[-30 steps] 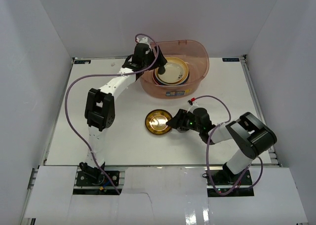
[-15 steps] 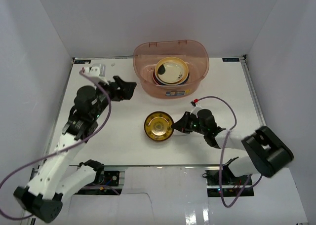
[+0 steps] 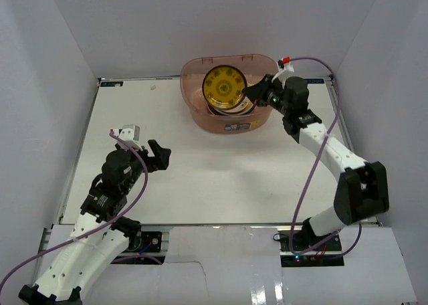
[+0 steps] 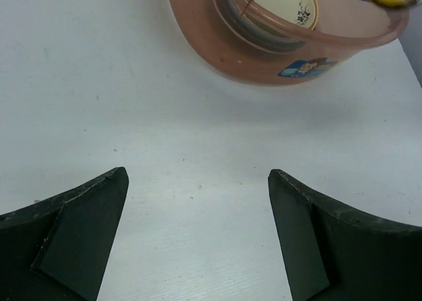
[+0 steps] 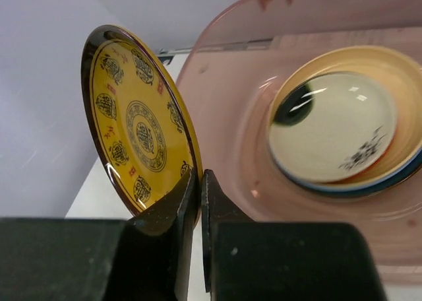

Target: Place the plates into the plastic bin on the countertop

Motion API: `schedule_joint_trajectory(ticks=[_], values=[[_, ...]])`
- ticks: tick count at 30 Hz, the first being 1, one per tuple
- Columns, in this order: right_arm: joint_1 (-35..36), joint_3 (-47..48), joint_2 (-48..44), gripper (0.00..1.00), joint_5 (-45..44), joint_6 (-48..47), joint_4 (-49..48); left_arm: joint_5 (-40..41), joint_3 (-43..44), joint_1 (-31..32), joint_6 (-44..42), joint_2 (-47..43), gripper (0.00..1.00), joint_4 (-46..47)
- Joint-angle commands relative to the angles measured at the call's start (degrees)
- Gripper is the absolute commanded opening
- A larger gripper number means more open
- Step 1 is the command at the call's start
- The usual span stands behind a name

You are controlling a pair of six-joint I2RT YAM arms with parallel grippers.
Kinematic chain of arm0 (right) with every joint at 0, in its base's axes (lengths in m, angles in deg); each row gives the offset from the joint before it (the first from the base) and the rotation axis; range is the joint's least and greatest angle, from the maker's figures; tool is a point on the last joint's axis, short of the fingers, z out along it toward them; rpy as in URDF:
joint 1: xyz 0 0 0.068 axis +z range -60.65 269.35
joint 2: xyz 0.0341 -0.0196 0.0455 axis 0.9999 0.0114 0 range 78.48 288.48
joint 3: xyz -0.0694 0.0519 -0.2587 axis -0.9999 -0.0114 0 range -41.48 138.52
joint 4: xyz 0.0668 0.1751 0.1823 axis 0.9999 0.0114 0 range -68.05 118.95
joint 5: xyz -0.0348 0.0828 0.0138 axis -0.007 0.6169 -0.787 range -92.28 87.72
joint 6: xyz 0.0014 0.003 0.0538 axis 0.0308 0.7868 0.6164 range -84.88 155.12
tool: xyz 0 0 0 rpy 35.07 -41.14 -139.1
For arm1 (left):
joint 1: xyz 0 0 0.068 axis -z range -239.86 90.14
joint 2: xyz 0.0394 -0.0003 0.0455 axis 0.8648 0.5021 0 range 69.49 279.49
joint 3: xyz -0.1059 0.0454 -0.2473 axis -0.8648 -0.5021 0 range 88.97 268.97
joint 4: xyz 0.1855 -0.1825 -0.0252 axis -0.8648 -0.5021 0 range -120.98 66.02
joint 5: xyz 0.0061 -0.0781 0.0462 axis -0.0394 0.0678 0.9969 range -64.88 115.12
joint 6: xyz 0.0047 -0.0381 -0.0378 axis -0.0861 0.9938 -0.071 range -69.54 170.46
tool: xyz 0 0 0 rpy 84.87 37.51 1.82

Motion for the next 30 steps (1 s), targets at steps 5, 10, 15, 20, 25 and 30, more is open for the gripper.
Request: schedule_joint_trajectory(ticks=[5, 10, 15, 20, 25, 30], values=[[-4.29, 23.19, 23.61, 0.13, -2.33, -4.32, 11.05, -2.87, 1.26, -0.60, -1.80, 0.60, 0.98, 0.04], [-5.17, 31.72, 31.71, 0.24, -4.79, -4.94, 14.47, -2.52, 1.00, -0.60, -2.24, -0.73, 0.98, -0.05], [-5.35, 36.92, 33.50, 0.71, -4.88, -6.52, 17.73, -2.52, 1.26, -0.69, -2.42, 0.33, 0.98, 0.04], [-5.35, 31.59, 24.65, 0.94, -2.69, -8.80, 17.56, -2.96, 1.26, -0.69, -2.16, 0.07, 0.98, 0.82], [-5.08, 14.37, 5.61, 0.90, -0.92, -10.12, 14.06, -3.13, 0.91, -0.61, -2.42, -0.03, 0.98, 1.53], [-1.75, -10.13, -20.66, 0.90, -1.45, -13.19, 12.80, -3.75, 1.78, -0.69, -0.67, 1.21, 0.98, 1.09]])
